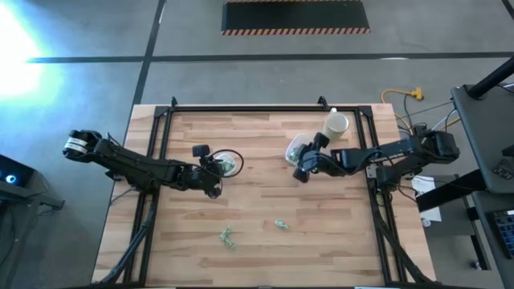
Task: Pick and place items into bin
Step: Put the stevia packet into the left transparent bin
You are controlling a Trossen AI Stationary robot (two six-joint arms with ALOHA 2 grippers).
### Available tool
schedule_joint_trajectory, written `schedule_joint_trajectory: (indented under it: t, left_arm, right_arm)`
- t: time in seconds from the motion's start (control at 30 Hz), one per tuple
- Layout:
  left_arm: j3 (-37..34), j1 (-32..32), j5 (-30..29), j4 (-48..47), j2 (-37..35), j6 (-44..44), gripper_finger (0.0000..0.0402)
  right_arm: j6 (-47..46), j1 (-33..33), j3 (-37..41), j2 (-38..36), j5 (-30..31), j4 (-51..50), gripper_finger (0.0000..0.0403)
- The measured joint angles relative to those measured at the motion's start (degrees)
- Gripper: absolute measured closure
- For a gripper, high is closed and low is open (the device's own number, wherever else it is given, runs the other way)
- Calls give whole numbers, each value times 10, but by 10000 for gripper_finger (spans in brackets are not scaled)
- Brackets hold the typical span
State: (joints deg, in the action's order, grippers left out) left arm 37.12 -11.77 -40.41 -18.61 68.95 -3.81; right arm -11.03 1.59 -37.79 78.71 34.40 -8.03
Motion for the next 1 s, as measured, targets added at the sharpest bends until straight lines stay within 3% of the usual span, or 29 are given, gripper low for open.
schedule_joint_trajectory:
  t: [0.2, 0.43, 0.57, 0.83, 1.0]
  left_arm:
    - [10, -2, 126, -19, -1, -3, 259]
    - [16, -40, 271, -14, -4, -5, 261]
    - [9, -70, 358, 14, 6, -50, 261]
    - [0, -146, 368, 58, 73, -136, 261]
    - [21, -194, 324, 77, 128, -140, 261]
  right_arm:
    - [20, -29, -15, -10, -102, 1, 257]
    - [22, -63, -20, -10, -170, -1, 268]
    - [7, -83, -20, -10, -210, -1, 273]
    - [-9, -117, -20, -10, -216, 3, 273]
    - [-10, -123, -20, -10, -216, 4, 277]
